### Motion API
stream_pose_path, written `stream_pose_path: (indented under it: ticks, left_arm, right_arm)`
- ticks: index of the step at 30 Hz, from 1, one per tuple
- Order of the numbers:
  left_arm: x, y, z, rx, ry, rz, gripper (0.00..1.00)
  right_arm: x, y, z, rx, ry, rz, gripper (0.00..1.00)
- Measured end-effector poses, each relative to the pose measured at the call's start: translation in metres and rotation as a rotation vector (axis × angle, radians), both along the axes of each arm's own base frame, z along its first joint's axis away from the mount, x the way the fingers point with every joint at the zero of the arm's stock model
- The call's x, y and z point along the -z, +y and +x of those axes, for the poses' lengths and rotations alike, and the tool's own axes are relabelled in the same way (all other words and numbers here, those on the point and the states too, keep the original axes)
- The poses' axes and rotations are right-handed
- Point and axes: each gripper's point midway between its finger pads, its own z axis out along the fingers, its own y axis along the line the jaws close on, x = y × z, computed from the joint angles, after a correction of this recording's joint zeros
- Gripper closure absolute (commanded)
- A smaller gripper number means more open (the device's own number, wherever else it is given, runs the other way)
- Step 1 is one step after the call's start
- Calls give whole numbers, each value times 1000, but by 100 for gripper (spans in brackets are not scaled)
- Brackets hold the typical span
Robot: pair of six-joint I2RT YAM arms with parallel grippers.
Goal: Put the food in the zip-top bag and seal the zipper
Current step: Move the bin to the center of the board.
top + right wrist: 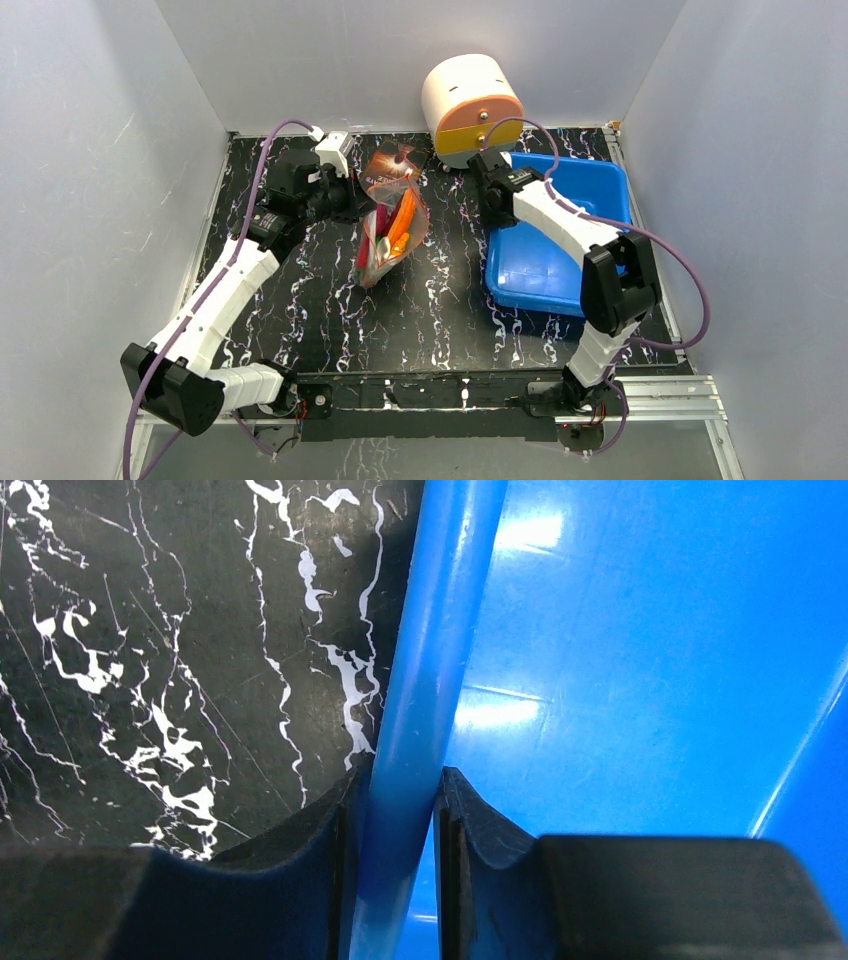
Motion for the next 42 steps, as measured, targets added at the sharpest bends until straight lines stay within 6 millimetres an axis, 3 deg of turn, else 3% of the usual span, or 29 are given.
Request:
stream_pose_path:
  ticks: [5, 10, 16, 21, 27, 33, 38, 42]
  left_arm:
    - [0, 2, 0, -3, -6, 8, 100]
    - [0, 2, 0, 0, -13, 14, 100]
    - [5, 1, 2, 4, -20, 11, 100]
    - [5, 0, 3, 5, -26, 10, 100]
    - [6, 0, 4, 7, -29, 13, 100]
    - [8, 1, 4, 9, -31, 17, 100]
    - [9, 1, 5, 12, -31, 24, 100]
    - [10, 1, 5, 12, -30, 26, 100]
  right_arm:
    - [0, -11, -23, -68, 16, -28, 87]
    - [0, -28, -52, -79, 17, -54, 100]
    - [-11, -58, -75, -132, -183, -130, 100]
    - [-48, -75, -64, -130, -377, -194, 100]
    - [-69, -74, -58, -176, -493, -222, 100]
    - [-53, -67, -64, -295, -464, -259, 100]
    - [-27, -61, -75, -510, -403, -313, 100]
    - [-19, -57, -91, -693, -400, -334, 100]
